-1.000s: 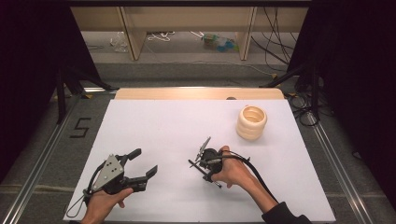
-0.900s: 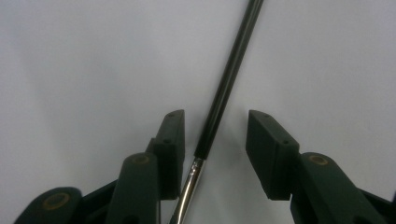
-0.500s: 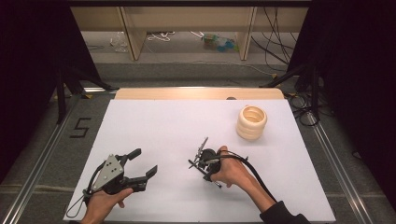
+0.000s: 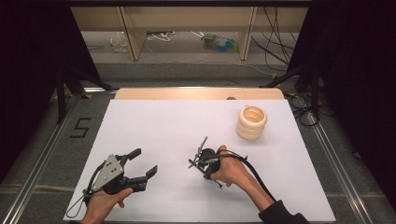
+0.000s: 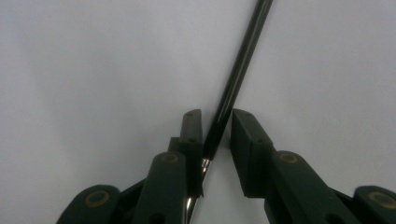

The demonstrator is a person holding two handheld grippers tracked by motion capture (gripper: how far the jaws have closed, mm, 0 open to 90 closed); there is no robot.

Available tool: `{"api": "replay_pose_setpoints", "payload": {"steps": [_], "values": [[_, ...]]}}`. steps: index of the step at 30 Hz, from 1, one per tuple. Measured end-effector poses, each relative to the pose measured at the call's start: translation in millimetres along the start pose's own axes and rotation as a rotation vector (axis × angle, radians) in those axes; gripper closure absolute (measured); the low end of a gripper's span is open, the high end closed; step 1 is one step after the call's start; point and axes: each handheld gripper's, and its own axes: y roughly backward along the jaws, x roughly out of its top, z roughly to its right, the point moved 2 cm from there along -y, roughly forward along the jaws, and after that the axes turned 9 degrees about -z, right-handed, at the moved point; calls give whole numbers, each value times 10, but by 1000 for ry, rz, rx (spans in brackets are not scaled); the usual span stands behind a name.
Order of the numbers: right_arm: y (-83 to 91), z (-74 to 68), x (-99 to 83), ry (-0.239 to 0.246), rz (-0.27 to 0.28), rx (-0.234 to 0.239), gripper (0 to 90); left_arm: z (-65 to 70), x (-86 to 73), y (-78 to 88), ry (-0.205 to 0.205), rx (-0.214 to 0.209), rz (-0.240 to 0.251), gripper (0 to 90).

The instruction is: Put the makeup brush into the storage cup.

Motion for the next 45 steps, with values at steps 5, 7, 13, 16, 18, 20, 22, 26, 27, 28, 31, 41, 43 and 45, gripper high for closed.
{"api": "replay_pose_setpoints", "payload": {"steps": [5, 7, 13, 16, 18, 20, 22, 26, 27, 28, 31, 41, 43, 45], "values": [[-9, 26, 6, 11, 0, -2, 781, 0, 0, 0, 1, 1, 1, 195], [1, 9, 14, -5, -9, -1, 795, 2, 1, 0, 0, -1, 0, 195], [-1, 20, 26, 5, -14, -2, 806, 3, 1, 1, 2, -1, 1, 195], [-1, 19, 32, 7, -22, -8, 808, 3, 2, 1, 1, -1, 1, 195], [0, 40, 30, 30, -35, -24, 810, 10, 0, -3, 12, -3, 2, 195], [0, 32, 33, 22, -31, -18, 811, 10, 0, -3, 10, -4, 1, 195], [-2, 17, 43, 8, -30, -5, 812, 12, -1, -3, 11, -5, 1, 195], [-1, 35, 50, 28, -46, -22, 816, 10, 1, -2, 11, -4, 2, 195], [-1, 32, 53, 26, -50, -27, 819, 10, 1, -2, 11, -4, 2, 195], [-1, 32, 53, 26, -50, -27, 819, 10, 1, -2, 11, -3, 3, 195], [5, 26, 61, 28, -62, -28, 826, 10, 1, -2, 9, -4, 2, 195], [-6, 45, 71, 76, -57, -45, 839, 11, -2, -5, 11, -3, -1, 195], [-8, 45, 72, 84, -56, -47, 840, 14, -3, -6, 10, -7, -2, 195], [-9, 46, 74, 94, -56, -51, 841, 12, -2, -6, 12, -6, -1, 195]]}}
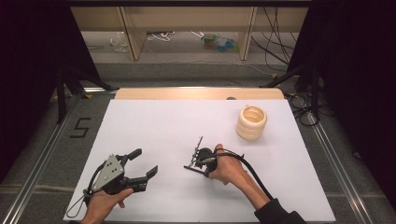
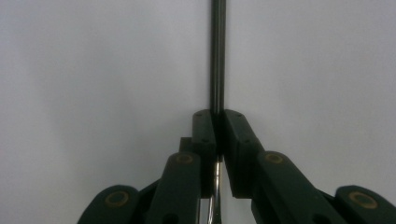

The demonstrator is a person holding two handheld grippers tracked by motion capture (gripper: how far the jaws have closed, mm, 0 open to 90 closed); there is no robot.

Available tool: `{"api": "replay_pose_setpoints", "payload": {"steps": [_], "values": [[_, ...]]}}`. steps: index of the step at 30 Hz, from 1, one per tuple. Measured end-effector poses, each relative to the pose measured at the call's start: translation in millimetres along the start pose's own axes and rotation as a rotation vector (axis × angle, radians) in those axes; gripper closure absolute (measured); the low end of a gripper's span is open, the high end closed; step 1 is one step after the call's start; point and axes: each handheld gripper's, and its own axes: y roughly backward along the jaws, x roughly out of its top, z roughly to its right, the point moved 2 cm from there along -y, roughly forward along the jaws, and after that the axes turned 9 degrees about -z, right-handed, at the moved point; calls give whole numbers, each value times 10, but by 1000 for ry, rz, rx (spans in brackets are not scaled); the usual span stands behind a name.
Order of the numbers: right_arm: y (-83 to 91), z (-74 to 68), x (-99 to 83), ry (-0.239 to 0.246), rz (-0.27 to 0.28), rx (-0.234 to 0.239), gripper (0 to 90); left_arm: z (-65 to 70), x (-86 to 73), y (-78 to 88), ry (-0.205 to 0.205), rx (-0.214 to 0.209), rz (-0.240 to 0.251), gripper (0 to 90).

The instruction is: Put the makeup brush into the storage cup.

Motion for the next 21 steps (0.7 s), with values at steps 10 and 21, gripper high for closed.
{"api": "replay_pose_setpoints", "payload": {"steps": [10, 21], "values": [[6, -10, -5, 14, 1, -9, 841, -9, 2, 6, -12, 1, -3, 194], [113, -19, -24, -15, 36, -1, 841, -12, 4, 7, -13, 0, -2, 195]]}}
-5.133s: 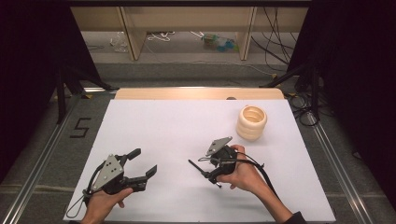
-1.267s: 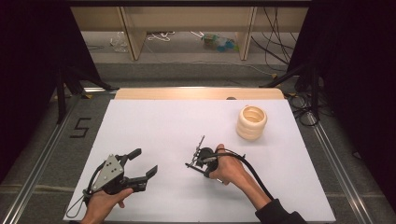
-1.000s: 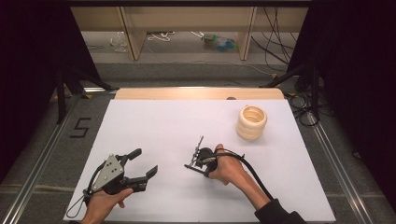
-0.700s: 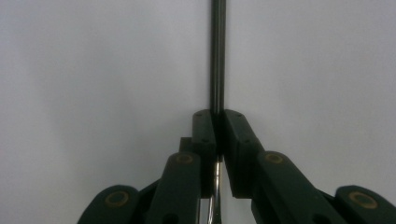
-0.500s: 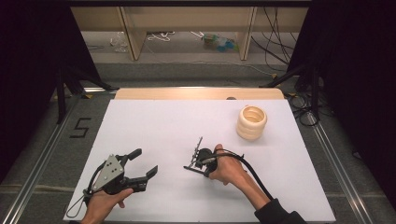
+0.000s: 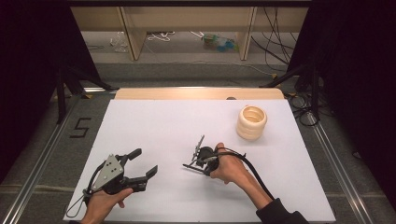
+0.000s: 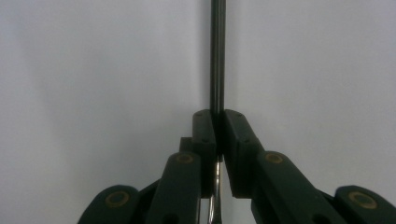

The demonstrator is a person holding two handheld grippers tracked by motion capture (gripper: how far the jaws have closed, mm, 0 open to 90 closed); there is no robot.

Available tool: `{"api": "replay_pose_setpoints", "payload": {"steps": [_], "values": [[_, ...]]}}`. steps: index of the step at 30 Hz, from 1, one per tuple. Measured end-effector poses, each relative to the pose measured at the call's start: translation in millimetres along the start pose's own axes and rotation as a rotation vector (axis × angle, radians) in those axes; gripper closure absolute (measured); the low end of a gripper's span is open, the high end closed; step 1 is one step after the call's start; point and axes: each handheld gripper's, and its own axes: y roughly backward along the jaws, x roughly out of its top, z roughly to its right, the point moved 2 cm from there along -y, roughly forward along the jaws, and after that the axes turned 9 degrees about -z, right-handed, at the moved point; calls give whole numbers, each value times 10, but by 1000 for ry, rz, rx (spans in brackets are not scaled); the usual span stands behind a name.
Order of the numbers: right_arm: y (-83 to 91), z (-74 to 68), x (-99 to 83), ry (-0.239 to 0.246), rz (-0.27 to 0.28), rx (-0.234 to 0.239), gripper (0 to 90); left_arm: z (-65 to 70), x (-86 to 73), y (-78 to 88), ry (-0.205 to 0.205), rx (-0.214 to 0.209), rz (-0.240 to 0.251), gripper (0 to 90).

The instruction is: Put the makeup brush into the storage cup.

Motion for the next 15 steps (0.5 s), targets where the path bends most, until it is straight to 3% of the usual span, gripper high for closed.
{"api": "replay_pose_setpoints", "payload": {"steps": [7, 10, 12, 14, 15], "values": [[100, -18, -21, 18, 51, -5, 841, 13, -5, -7, 10, -5, -3, 195], [132, -19, -30, 24, 45, -18, 841, 13, -6, -10, 10, -6, -3, 195], [162, -51, -20, 6, 65, -1, 841, 10, -5, -14, 1, -8, -3, 195], [186, -63, -19, 15, 72, -4, 841, 18, -9, -20, 13, -11, -3, 195], [189, -41, -27, 45, 68, -25, 841, 22, -12, -27, 15, -16, 0, 194]]}}
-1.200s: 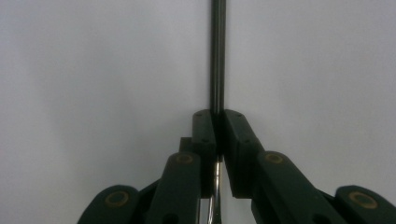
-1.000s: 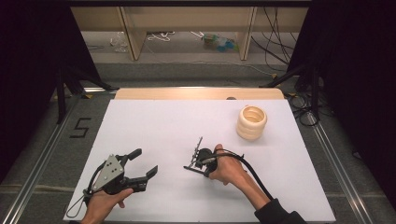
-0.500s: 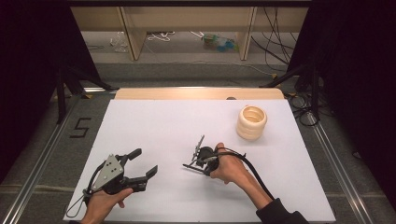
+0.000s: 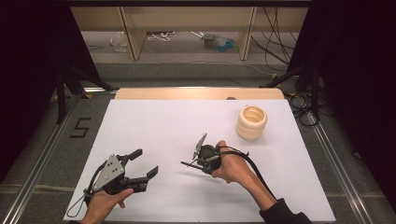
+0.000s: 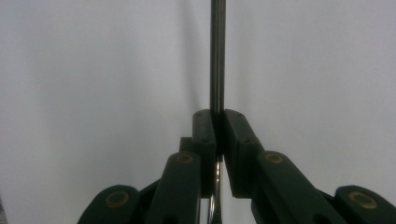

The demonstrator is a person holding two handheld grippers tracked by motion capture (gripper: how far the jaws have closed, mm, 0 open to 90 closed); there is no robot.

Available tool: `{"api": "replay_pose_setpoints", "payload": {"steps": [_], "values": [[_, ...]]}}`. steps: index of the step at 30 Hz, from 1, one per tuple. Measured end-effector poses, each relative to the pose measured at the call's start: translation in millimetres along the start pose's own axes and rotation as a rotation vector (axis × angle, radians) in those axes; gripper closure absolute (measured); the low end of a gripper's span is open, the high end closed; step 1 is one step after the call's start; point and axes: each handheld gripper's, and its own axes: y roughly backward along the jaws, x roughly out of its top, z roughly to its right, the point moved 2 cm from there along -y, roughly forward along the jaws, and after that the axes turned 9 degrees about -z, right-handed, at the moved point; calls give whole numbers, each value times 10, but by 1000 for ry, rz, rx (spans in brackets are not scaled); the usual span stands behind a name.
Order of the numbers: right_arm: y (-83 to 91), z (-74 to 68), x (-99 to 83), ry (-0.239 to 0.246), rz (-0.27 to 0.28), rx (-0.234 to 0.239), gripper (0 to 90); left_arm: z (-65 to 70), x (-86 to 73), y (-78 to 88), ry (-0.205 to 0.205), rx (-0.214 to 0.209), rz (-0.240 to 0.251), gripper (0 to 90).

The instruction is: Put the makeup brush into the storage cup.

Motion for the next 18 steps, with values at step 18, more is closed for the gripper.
{"api": "replay_pose_setpoints", "payload": {"steps": [18], "values": [[160, -158, 39, 84, 34, -37, 841, 104, -37, -74, -56, -54, -73, 188]]}}
